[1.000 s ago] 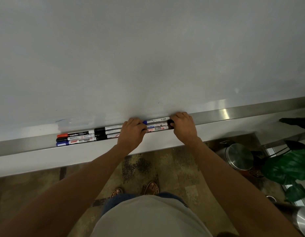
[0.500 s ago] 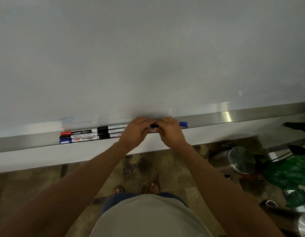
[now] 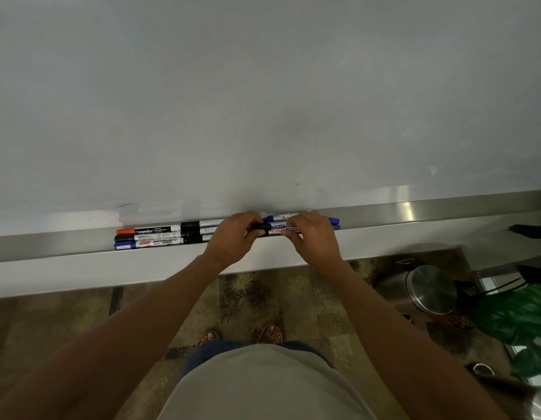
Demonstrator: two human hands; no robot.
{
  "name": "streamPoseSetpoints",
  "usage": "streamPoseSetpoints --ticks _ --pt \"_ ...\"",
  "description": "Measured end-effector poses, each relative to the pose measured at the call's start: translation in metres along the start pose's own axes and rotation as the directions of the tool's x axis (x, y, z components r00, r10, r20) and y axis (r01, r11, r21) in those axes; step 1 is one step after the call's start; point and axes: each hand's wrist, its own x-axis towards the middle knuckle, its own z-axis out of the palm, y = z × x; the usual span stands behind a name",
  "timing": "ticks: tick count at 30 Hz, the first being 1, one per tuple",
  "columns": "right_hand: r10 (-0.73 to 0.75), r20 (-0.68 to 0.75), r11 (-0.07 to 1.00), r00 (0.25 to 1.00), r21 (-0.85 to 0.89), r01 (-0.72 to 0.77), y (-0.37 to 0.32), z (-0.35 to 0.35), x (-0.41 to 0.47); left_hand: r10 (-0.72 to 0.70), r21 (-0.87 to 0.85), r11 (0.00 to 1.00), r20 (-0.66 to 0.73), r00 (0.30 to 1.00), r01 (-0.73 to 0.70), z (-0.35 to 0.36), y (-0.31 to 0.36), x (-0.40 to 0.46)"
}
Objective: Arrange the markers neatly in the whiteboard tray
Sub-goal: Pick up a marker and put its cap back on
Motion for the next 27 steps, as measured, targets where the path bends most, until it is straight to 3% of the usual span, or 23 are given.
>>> streamPoseSetpoints --ticks 7,16,20,27 --pt "-0.056 0.076 0.980 0.996 -0.188 0.069 0.011 0.003 -0.006 -0.072 0.024 0.997 0.007 0.997 0.072 -0.004 -0.020 -0.011" --pt "-0.072 0.167 0.982 0.983 -0.158 0.099 0.016 0.000 0.008 -0.058 -0.033 0.998 -0.056 0.997 0.057 -0.007 -0.018 -0.009" --pt "-0.056 0.126 0.990 0.990 -0.120 0.072 0.017 0.001 0.004 -0.168 -0.097 0.981 -0.016 0.986 0.166 -0.006 -0.020 -0.008" --pt "-0.050 0.094 0.992 0.994 -0.109 0.060 0.020 -0.007 0.002 -0.184 -0.164 0.970 -0.002 0.983 0.181 -0.005 -0.017 -0.007"
